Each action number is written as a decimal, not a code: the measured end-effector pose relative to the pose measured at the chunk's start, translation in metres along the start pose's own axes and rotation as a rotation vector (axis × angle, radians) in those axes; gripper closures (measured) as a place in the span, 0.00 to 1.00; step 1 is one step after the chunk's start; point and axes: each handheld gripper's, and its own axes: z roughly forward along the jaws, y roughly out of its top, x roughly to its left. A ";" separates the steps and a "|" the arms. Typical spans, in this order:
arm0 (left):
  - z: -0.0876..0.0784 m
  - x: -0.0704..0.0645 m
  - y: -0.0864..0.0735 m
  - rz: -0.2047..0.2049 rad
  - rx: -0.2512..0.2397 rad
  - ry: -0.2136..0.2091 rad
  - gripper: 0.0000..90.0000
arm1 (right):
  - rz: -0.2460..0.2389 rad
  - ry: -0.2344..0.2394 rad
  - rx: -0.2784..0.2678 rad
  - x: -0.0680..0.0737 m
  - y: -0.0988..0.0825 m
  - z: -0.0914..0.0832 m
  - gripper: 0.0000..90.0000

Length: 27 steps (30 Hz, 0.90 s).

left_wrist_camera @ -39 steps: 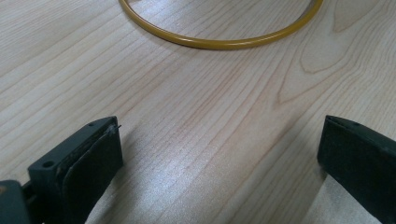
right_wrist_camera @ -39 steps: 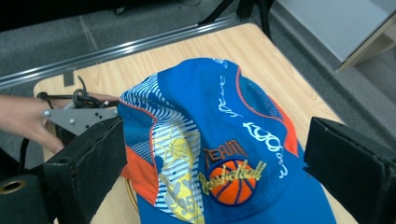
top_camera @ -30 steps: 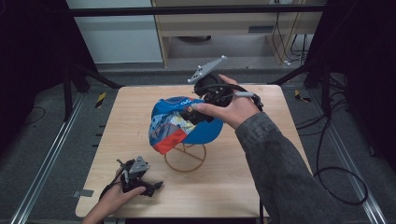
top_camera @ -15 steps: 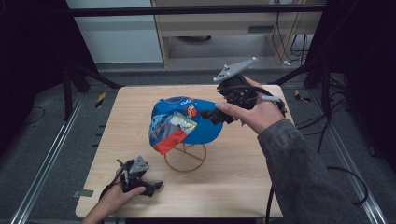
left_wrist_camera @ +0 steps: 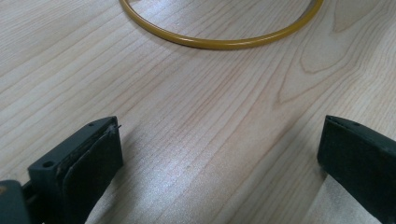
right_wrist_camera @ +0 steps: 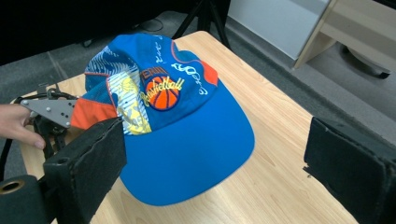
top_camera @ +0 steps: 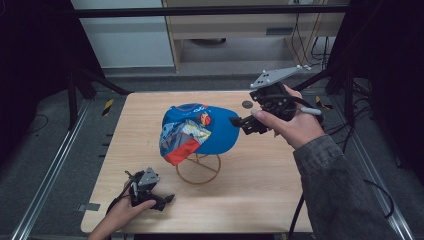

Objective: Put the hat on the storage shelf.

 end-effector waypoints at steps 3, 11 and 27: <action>0.000 0.000 0.000 -0.001 0.000 0.000 0.00 | 0.007 -0.017 -0.007 -0.001 -0.006 -0.005 0.06; 0.000 0.000 0.000 -0.001 0.000 0.001 0.00 | 0.042 -0.045 -0.020 -0.007 -0.026 -0.021 0.06; 0.000 -0.001 0.000 -0.001 -0.002 0.001 0.00 | 0.084 -0.149 -0.035 -0.016 -0.069 -0.034 0.09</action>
